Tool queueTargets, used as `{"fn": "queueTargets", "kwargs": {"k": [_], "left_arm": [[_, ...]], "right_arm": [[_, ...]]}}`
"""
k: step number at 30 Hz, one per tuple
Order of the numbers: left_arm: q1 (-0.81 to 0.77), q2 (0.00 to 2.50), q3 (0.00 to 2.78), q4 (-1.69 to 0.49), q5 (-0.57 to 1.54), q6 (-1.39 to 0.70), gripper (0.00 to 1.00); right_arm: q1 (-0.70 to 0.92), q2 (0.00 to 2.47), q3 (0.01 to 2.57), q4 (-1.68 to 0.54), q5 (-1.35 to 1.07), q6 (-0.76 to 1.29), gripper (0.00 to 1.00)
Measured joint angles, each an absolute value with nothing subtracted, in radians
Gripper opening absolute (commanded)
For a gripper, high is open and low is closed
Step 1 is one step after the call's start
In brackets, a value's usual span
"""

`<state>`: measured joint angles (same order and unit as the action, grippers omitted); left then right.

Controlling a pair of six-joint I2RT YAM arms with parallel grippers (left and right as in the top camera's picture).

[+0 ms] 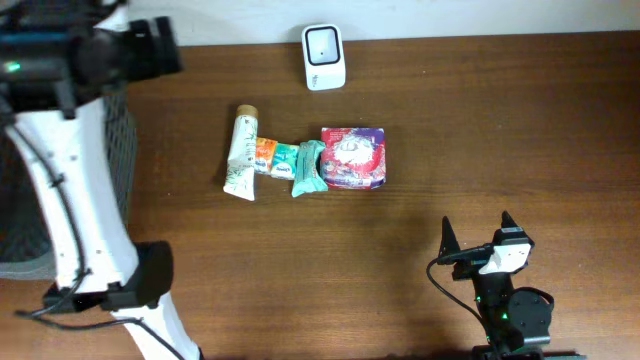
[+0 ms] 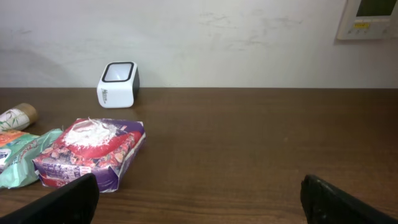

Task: Scan the item barcode
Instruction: 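Move the left gripper back over the basket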

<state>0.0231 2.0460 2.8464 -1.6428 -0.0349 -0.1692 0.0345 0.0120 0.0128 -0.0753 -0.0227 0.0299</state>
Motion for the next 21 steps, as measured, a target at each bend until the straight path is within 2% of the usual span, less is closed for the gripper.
{"fn": "queueTargets", "kwargs": {"k": [8, 16, 21], "left_arm": [[0.292, 2.038, 2.846, -1.553, -0.042, -0.169, 0.99], [0.439, 2.040, 2.841, -1.523, -0.132, -0.169, 0.99], [0.513, 2.074, 2.685, -1.483, -0.144, -0.117, 0.99]], "right_arm": [[0.035, 0.012, 0.013, -0.075, -0.023, 0.031, 0.98], [0.035, 0.012, 0.013, -0.075, -0.023, 0.031, 0.99], [0.035, 0.012, 0.013, -0.075, -0.023, 0.031, 0.99]]}}
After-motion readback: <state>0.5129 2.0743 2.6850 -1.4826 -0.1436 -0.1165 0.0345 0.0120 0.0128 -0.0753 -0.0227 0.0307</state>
